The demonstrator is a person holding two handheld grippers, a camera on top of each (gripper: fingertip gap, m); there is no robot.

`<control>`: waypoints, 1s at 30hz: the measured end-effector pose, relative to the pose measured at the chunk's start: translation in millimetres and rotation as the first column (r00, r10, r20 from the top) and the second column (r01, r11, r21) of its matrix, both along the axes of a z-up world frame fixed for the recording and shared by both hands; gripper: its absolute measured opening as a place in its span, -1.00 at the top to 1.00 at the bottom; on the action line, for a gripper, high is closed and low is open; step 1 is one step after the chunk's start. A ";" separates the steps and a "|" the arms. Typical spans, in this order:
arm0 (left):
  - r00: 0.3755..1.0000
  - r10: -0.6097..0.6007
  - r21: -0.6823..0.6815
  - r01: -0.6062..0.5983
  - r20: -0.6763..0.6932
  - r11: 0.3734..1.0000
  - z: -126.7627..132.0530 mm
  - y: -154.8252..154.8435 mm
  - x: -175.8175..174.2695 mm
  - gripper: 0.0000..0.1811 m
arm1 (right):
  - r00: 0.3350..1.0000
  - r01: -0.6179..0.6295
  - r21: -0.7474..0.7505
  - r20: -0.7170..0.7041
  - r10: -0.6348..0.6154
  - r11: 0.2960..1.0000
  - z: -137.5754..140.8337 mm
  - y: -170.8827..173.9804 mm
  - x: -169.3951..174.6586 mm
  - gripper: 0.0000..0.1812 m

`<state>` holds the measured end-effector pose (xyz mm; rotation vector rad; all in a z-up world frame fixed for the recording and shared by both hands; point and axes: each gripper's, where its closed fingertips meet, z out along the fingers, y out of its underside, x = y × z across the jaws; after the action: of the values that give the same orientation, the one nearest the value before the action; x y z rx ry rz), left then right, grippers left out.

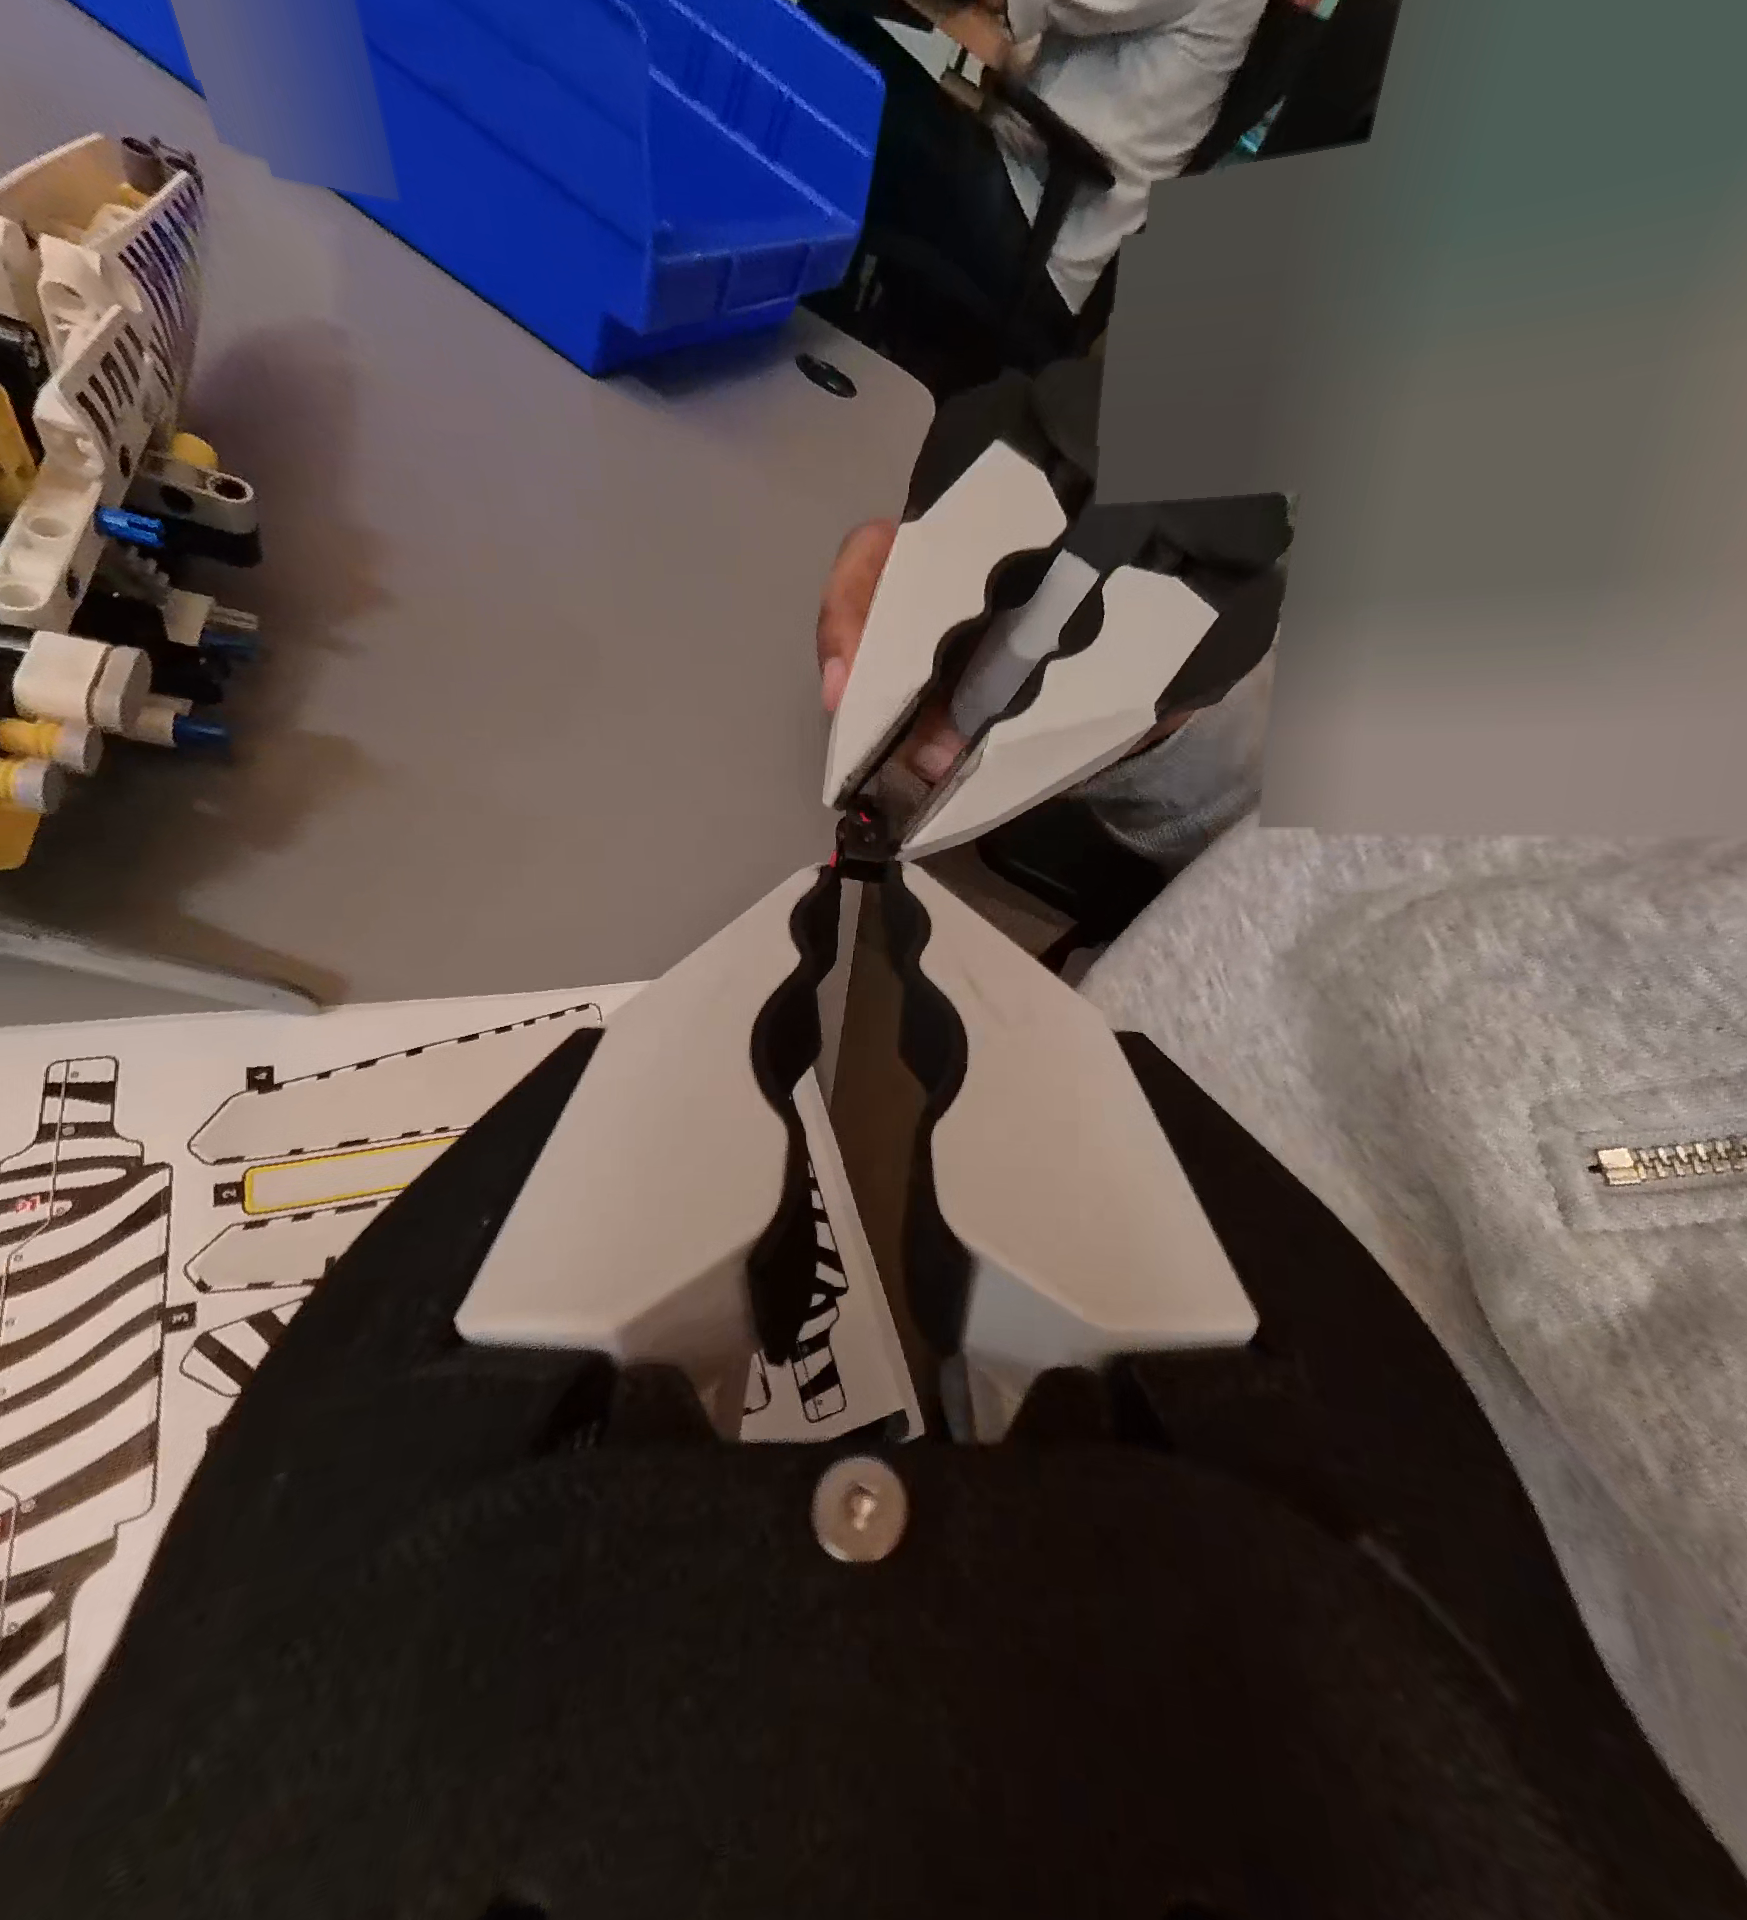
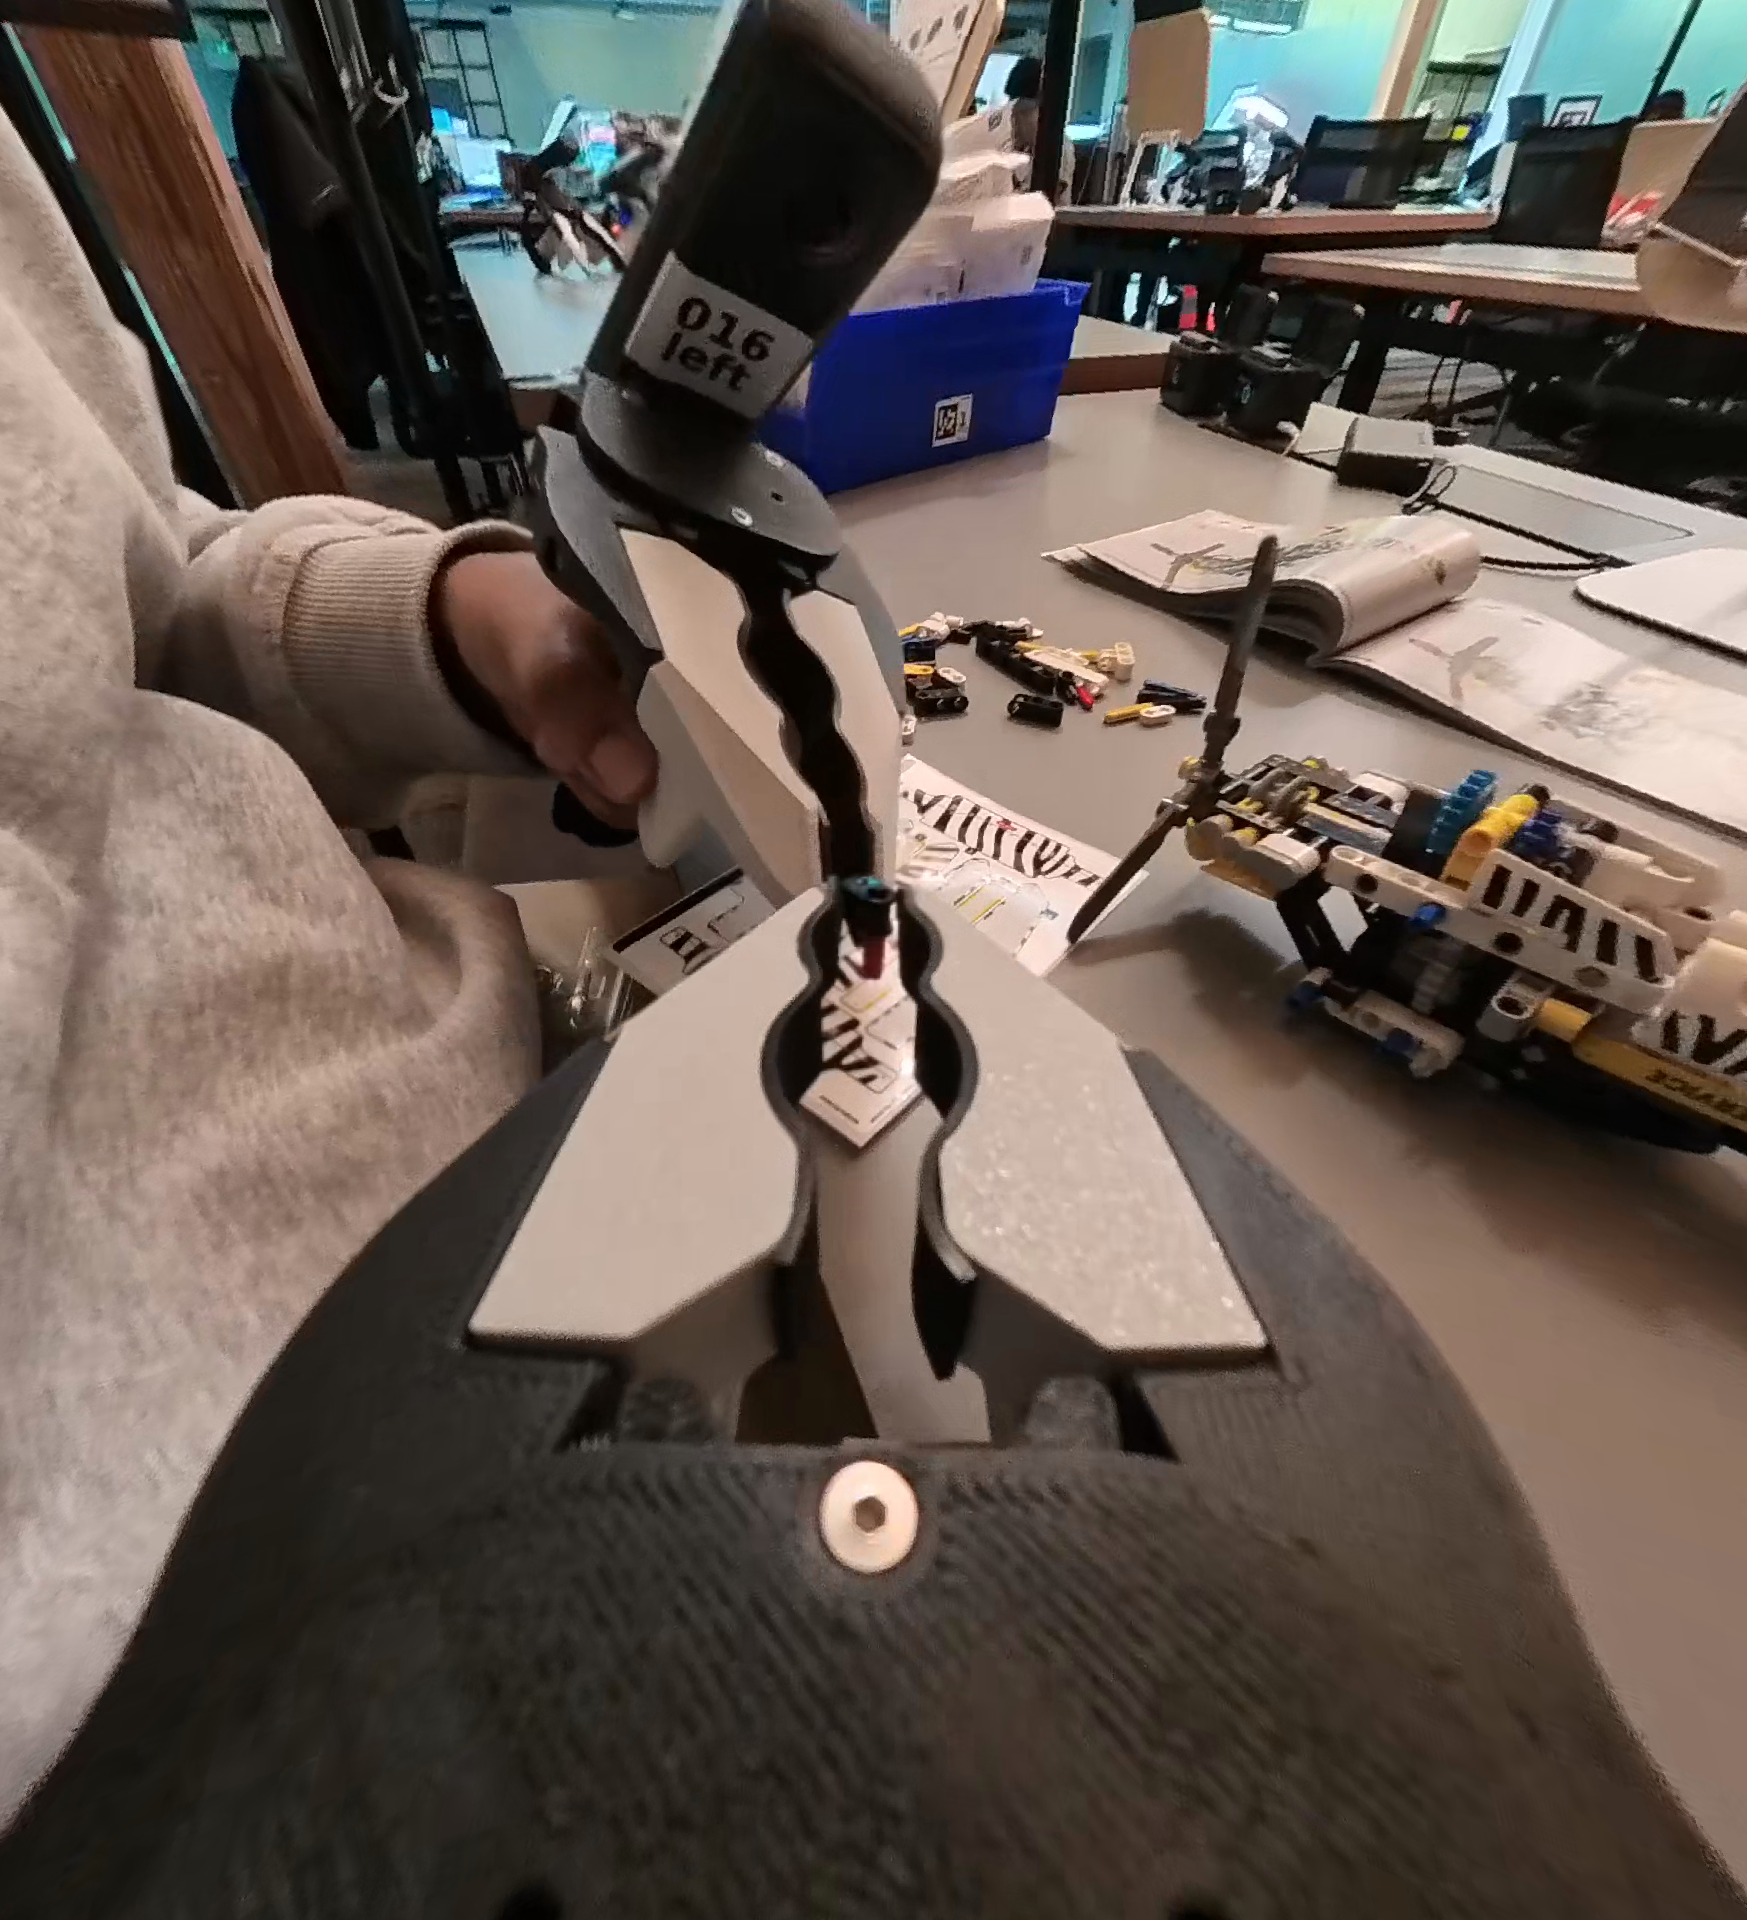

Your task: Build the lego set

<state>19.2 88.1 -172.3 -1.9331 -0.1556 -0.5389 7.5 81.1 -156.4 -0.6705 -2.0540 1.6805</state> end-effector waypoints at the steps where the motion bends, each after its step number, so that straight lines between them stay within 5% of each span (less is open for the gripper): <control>1: 1.000 -0.007 -0.011 0.007 -0.009 1.000 -1.8 0.2 0.3 0.91 | 1.000 -0.004 0.019 -0.001 0.004 1.000 -1.2 0.5 0.6 0.92; 10: 0.988 0.006 -0.063 -0.015 -0.152 0.998 -14.2 7.1 -2.5 0.92 | 1.000 0.012 0.093 0.005 -0.012 0.996 -9.7 2.8 -4.6 0.95; 30: 1.000 -0.023 -0.075 0.023 -0.005 0.997 -14.6 10.7 -3.8 0.92 | 0.997 -0.004 0.148 0.074 -0.007 0.989 -13.8 7.6 -3.2 0.83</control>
<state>15.4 98.8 -186.9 -2.0115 -0.1521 -0.5496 4.2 88.7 -170.2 -0.6948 -2.2036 1.5048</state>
